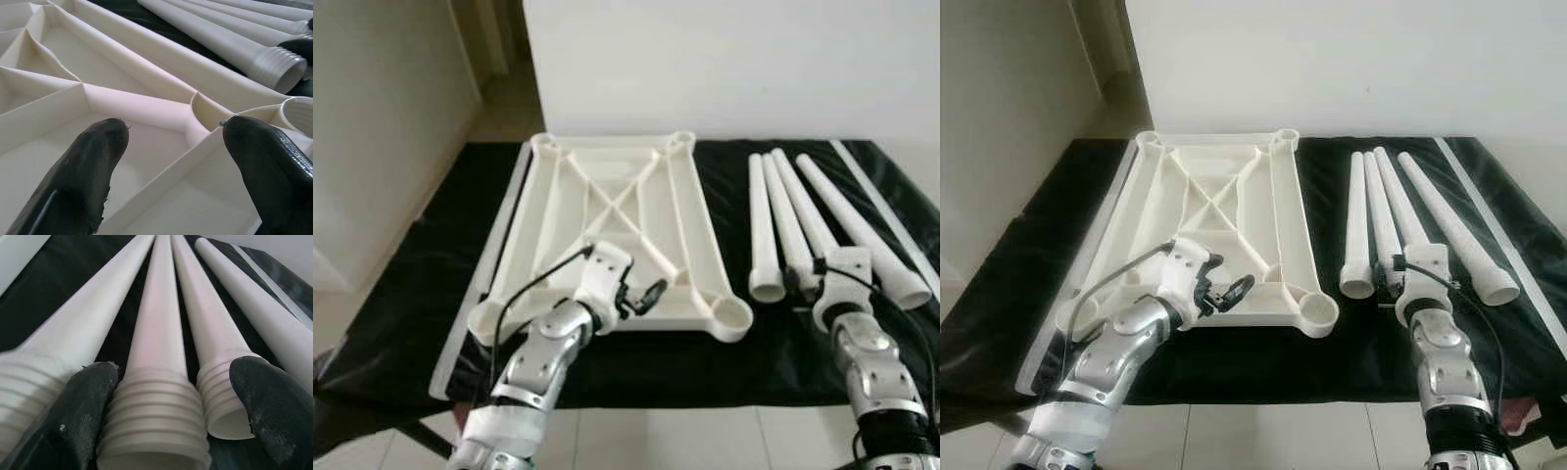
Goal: Building children table
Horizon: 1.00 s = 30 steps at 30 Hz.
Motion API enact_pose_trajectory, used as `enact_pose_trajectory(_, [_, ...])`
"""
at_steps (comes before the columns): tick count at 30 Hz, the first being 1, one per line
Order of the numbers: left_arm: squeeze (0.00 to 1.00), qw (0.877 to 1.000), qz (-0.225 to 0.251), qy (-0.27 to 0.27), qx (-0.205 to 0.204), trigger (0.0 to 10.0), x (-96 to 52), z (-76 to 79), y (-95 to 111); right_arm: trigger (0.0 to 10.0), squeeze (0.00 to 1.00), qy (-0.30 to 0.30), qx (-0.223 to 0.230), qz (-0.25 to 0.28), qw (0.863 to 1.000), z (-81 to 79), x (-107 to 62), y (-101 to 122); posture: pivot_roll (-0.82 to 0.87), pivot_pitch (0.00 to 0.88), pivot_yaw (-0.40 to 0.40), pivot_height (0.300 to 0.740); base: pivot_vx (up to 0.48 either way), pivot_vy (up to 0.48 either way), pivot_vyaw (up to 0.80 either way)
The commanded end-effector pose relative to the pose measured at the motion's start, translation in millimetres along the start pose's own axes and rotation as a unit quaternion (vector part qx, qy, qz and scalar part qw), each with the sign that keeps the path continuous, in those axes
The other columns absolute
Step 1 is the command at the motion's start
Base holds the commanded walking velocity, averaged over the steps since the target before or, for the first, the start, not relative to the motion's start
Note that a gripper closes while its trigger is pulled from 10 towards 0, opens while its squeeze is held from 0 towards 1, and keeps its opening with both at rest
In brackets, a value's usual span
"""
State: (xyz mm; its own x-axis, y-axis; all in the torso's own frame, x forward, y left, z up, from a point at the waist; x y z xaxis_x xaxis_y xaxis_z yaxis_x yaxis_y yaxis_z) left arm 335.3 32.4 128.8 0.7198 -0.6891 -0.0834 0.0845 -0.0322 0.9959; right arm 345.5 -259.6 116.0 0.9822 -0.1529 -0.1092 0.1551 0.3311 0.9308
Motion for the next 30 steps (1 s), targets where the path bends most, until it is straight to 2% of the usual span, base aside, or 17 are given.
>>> enact_pose_trajectory(1, [0.00,1.000,-0.007,0.000,-0.006,10.0,-2.7,-0.2,-3,10.0,0.00,0.013,-0.041,-0.014,0.999,-5.3,-1.7,-11,-0.02,0.000,0.030,0.740,0.000,0.000,0.00])
enact_pose_trajectory(7, [0.00,1.000,-0.010,-0.009,-0.007,10.0,-2.3,4.0,-5,10.0,0.00,0.041,-0.087,-0.011,0.995,-14.3,-0.1,-10,-0.02,0.000,0.028,0.740,0.000,0.000,0.00])
enact_pose_trajectory(11, [0.00,1.000,-0.010,-0.008,-0.007,10.0,-2.0,3.2,-4,10.0,0.00,0.039,-0.081,-0.021,0.996,-14.9,0.7,-14,-0.02,0.000,0.025,0.740,0.000,0.000,0.00])
enact_pose_trajectory(14, [0.00,1.000,-0.013,-0.004,-0.008,10.0,-2.5,2.1,-6,10.0,0.00,0.053,-0.098,-0.024,0.993,-19.0,0.6,-17,-0.01,0.000,0.018,0.740,0.000,0.000,0.00])
enact_pose_trajectory(17, [0.00,1.000,-0.017,-0.002,-0.006,10.0,-3.0,1.7,-7,10.0,0.00,0.056,-0.097,-0.025,0.993,-20.3,0.7,-18,-0.01,0.000,0.018,0.740,0.000,0.000,0.00])
enact_pose_trajectory(19, [0.00,1.000,-0.019,0.002,-0.006,10.0,-2.1,1.4,-9,10.0,0.00,0.074,-0.110,-0.024,0.991,-28.1,1.7,-19,-0.01,0.000,0.022,0.740,0.000,0.000,0.00])
enact_pose_trajectory(22, [0.00,1.000,-0.018,0.002,-0.006,10.0,-0.6,2.5,-8,10.0,0.00,0.082,-0.093,-0.025,0.992,-34.7,3.0,-20,-0.01,0.000,0.023,0.740,0.000,0.000,0.00])
enact_pose_trajectory(25, [0.00,1.000,-0.015,0.001,-0.005,10.0,0.7,3.0,-5,10.0,0.00,0.081,-0.050,-0.033,0.995,-40.0,3.3,-22,-0.01,0.000,0.021,0.740,0.000,0.000,0.00])
enact_pose_trajectory(26, [0.00,1.000,-0.014,0.001,-0.005,10.0,0.9,2.7,-4,4.9,0.00,0.083,-0.035,-0.034,0.995,-43.1,2.5,-23,-0.01,0.000,0.021,0.740,0.000,0.000,0.00])
enact_pose_trajectory(27, [0.00,1.000,-0.012,0.003,-0.005,10.0,0.8,1.8,-3,4.2,0.00,0.081,-0.018,-0.038,0.996,-45.5,1.6,-26,-0.01,0.000,0.019,0.740,0.000,0.000,0.00])
enact_pose_trajectory(28, [0.00,1.000,-0.011,0.004,-0.005,10.0,0.6,1.1,-3,4.2,0.00,0.080,-0.010,-0.040,0.996,-46.7,1.0,-28,-0.01,0.000,0.019,0.740,0.000,0.000,0.00])
enact_pose_trajectory(29, [0.00,1.000,-0.011,0.007,-0.005,10.0,0.2,0.0,-3,0.6,0.00,0.079,-0.002,-0.043,0.996,-47.4,0.5,-30,-0.01,0.000,0.021,0.740,0.000,0.000,0.00])
enact_pose_trajectory(30, [0.00,1.000,-0.011,0.008,-0.006,10.0,-0.3,-0.6,-3,0.0,0.00,0.079,0.013,-0.047,0.996,-48.5,-0.3,-32,-0.01,0.000,0.021,0.740,0.000,0.000,0.00])
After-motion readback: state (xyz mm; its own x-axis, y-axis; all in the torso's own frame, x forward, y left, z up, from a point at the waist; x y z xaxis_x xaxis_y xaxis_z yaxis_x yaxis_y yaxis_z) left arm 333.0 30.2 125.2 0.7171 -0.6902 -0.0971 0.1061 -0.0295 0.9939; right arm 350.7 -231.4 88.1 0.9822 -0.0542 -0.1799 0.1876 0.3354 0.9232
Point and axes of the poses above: a point about 5 cm out from each wrist's last joint towards the gripper, its own x axis pointing out of the wrist towards the gripper, its own y axis along the axis of the wrist's last joint, z = x × y, the point moved 4 cm from there along x, pointing out of the wrist towards the gripper, and after that the axes turned 4 degrees about -x, right-handed, at the moved point
